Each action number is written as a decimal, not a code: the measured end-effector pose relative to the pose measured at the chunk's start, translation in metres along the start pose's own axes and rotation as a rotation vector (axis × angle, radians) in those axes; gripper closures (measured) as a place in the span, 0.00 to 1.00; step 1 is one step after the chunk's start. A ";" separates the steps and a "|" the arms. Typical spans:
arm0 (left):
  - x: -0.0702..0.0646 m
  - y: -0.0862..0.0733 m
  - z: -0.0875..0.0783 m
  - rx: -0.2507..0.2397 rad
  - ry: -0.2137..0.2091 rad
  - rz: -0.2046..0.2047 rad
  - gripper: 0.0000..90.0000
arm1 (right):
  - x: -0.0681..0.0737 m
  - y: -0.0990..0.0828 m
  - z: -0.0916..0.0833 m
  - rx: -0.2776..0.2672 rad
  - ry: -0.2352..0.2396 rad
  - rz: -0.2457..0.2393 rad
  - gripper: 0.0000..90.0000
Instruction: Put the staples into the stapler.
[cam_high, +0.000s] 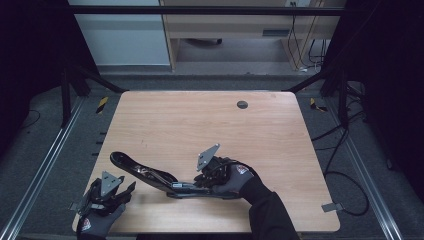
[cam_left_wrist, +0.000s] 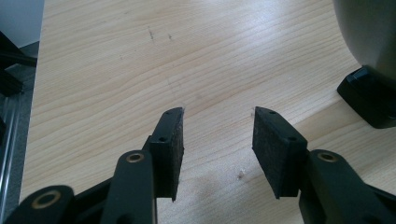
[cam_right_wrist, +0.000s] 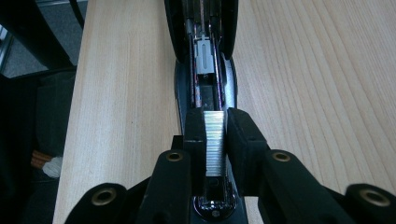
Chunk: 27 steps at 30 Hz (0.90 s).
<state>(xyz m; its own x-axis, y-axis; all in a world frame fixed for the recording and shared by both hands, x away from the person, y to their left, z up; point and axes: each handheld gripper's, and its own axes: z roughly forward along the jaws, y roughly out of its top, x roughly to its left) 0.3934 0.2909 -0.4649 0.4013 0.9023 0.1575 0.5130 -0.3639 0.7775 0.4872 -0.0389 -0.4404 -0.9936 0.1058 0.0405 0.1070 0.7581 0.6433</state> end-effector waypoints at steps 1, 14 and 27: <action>0.000 0.000 0.000 0.000 0.000 0.000 0.59 | 0.000 0.000 0.000 0.002 0.001 -0.001 0.87; 0.000 0.000 0.000 0.000 0.000 0.000 0.59 | 0.000 0.000 0.002 0.003 0.006 -0.013 0.87; 0.000 0.000 0.000 0.002 -0.001 0.000 0.59 | -0.002 -0.001 0.001 0.004 0.016 -0.022 0.87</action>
<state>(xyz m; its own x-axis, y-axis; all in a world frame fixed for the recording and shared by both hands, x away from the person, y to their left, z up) 0.3937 0.2909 -0.4651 0.4021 0.9020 0.1569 0.5144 -0.3643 0.7763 0.4887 -0.0392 -0.4417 -0.9961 0.0786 0.0390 0.0853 0.7628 0.6410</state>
